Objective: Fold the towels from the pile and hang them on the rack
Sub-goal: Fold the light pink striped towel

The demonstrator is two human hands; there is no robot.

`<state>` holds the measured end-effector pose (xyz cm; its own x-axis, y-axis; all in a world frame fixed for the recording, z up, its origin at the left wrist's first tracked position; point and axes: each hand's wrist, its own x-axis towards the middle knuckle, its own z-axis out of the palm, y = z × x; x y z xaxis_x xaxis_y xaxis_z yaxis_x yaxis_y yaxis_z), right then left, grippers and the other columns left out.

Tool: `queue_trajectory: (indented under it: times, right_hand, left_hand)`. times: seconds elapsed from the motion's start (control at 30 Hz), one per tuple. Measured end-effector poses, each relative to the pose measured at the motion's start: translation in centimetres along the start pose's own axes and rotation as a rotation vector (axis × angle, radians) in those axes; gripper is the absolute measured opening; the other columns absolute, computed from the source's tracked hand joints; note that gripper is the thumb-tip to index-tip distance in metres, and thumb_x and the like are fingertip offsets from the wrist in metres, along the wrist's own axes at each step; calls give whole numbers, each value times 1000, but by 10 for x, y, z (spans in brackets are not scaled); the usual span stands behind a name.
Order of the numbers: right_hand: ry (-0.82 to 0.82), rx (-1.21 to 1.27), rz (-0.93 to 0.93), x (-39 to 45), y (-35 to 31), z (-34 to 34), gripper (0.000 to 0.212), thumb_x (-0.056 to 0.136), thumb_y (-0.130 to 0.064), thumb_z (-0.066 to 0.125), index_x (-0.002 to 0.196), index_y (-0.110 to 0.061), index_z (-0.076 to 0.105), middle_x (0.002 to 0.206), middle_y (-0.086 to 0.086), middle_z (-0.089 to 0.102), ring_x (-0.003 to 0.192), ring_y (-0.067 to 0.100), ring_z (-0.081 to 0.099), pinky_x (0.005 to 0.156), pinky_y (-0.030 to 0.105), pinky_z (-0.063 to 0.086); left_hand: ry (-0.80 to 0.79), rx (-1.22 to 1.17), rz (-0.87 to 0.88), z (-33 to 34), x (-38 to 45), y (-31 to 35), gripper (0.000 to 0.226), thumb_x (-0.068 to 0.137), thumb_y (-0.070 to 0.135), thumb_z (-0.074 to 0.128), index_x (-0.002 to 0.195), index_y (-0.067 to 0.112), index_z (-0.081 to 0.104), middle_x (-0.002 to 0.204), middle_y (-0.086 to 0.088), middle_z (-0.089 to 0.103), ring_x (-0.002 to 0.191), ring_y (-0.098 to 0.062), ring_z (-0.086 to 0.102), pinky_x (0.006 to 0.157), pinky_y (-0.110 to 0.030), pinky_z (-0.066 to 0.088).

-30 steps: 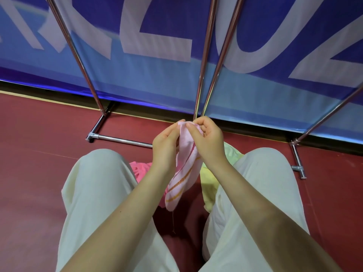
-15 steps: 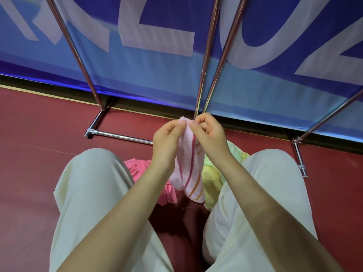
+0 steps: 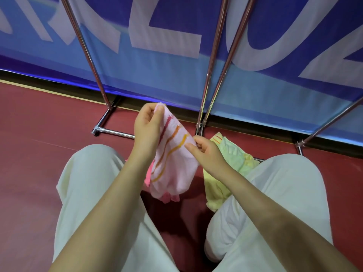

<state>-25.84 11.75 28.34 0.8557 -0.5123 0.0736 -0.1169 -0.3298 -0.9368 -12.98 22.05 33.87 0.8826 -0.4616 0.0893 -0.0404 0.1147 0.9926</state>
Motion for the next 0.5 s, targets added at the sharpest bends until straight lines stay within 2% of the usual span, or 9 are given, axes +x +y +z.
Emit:
queue_trajectory:
  times: [0.07, 0.13, 0.27, 0.33, 0.4, 0.5]
  right_hand:
    - [8, -34, 31, -5, 9, 2, 38, 90, -28, 56, 68, -3, 39, 66, -1, 29, 62, 6, 28, 57, 28, 24]
    - [8, -79, 53, -10, 19, 0, 35, 92, -23, 59, 65, -10, 40, 64, -4, 30, 60, 5, 28, 57, 25, 25]
    - [7, -125, 126, -19, 36, -7, 23, 91, -22, 63, 75, -7, 55, 66, -2, 42, 63, 6, 37, 62, 27, 31]
    - [34, -140, 144, -23, 40, -10, 20, 90, -25, 64, 75, -15, 57, 64, -8, 46, 61, 4, 39, 61, 23, 33]
    - [71, -196, 159, -27, 43, -12, 10, 88, -30, 67, 84, -25, 60, 65, -11, 50, 60, 2, 43, 60, 18, 35]
    - [72, -335, 186, -32, 48, -17, 23, 86, -33, 68, 106, -26, 58, 62, -6, 46, 59, 10, 44, 61, 25, 38]
  left_hand:
    - [43, -15, 1, -9, 3, 1, 14, 99, 17, 51, 87, 17, 59, 83, 2, 59, 77, -9, 54, 74, -22, 46]
    - [110, -27, -7, -18, 5, 4, 15, 99, 19, 51, 86, 19, 59, 85, 0, 59, 80, -11, 54, 76, -24, 46]
    - [220, -60, -45, -38, 10, 10, 18, 99, 24, 51, 83, 21, 59, 85, 0, 59, 82, -13, 54, 78, -28, 46]
    - [264, -87, -61, -45, 12, 12, 18, 98, 25, 52, 82, 22, 59, 82, 3, 60, 81, -13, 55, 78, -27, 48]
    - [296, -86, -72, -50, 11, 13, 19, 98, 26, 51, 82, 22, 59, 79, 5, 59, 78, -11, 55, 74, -24, 48]
    - [298, -66, -71, -54, 11, 11, 17, 98, 28, 51, 84, 20, 59, 80, 2, 58, 80, -14, 54, 77, -28, 48]
